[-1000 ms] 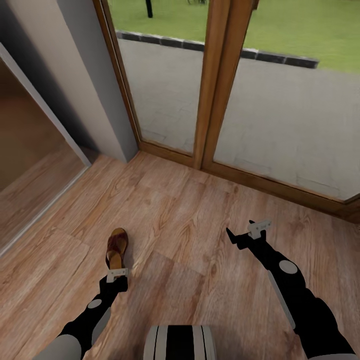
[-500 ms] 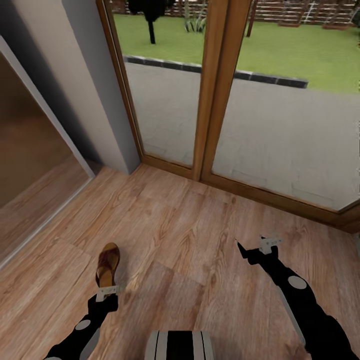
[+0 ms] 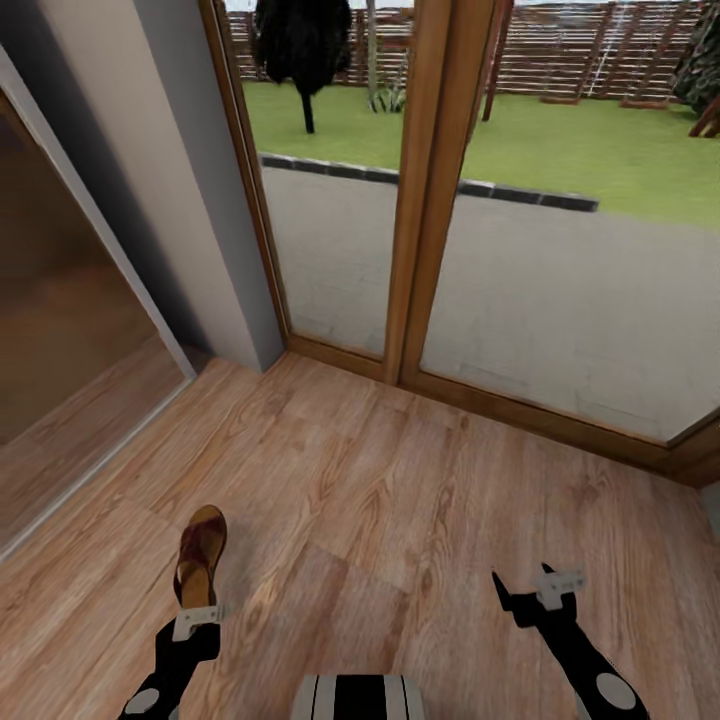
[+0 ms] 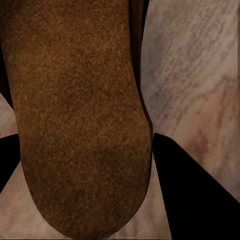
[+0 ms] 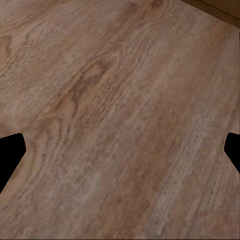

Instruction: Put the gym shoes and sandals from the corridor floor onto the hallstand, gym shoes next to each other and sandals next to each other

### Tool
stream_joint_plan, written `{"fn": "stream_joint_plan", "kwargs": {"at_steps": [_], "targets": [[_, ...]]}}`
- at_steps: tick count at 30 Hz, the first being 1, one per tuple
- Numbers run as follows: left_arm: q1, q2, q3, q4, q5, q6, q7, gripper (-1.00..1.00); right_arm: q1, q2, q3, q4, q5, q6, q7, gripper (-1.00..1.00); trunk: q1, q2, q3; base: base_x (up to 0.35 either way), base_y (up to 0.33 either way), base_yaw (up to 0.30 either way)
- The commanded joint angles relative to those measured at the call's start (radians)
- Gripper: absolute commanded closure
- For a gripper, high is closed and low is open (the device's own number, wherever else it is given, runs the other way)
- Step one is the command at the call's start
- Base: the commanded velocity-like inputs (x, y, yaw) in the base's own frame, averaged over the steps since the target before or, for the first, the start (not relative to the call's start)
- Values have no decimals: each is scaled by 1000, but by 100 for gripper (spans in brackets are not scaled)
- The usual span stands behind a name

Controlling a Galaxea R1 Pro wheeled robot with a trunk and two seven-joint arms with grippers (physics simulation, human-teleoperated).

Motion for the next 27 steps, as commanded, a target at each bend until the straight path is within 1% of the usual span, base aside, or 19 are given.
{"fn": "stream_joint_plan", "kwargs": {"at_steps": [1,2,3,5,8,9,11,13,16,21,23,24,25,26,27], "targets": [[5,0,-3,1,6,-11,1,100,1,1,-4,32,7,-27,2,-100,-1,0,5,0,0,0],[10,0,-3,1,6,-18,1,100,2,0,-4,60,6,-49,-2,-100,-1,0,11,0,0,0],[20,0,-3,1,6,-33,1,100,3,0,-5,116,6,-94,-11,-100,-2,1,16,0,0,0],[30,0,-2,1,6,-46,2,100,4,0,-5,172,6,-141,-22,-100,-2,1,27,0,0,0],[67,-3,-2,1,8,-74,3,100,5,0,-6,340,5,-312,-57,-100,-4,2,43,0,0,0],[102,-2,5,-3,9,-99,3,100,5,0,-6,434,3,-406,-70,-100,-4,2,49,0,0,0],[114,-1,13,-4,9,-112,3,100,6,0,-6,462,2,-426,-72,-100,-5,2,60,0,0,0],[132,1,35,-3,8,-134,3,100,6,1,-6,509,1,-447,-75,-100,-6,3,70,0,0,0],[160,0,56,-10,5,-152,1,100,6,3,-7,547,0,-460,-76,-100,-7,4,87,0,0,0],[167,-2,58,-14,-2,-158,0,100,6,5,-7,554,-5,-462,-78,-100,-10,5,114,0,0,0],[168,-2,59,-14,-2,-159,0,100,6,5,-7,555,-25,-462,-82,-100,-11,5,125,0,0,0],[168,-2,59,-14,-3,-159,0,100,6,5,-7,555,-48,-462,-86,-100,-11,5,130,0,0,0],[168,-2,59,-14,-3,-159,0,100,6,5,-7,555,-62,-462,-87,-100,-11,6,136,0,0,0],[168,-2,59,-14,-3,-159,0,100,6,5,-7,555,-93,-462,-89,-100,-12,6,141,0,0,0],[168,-2,59,-13,-3,-159,0,100,6,5,-7,555,-108,-462,-90,-100,-12,6,147,0,0,0]]}}
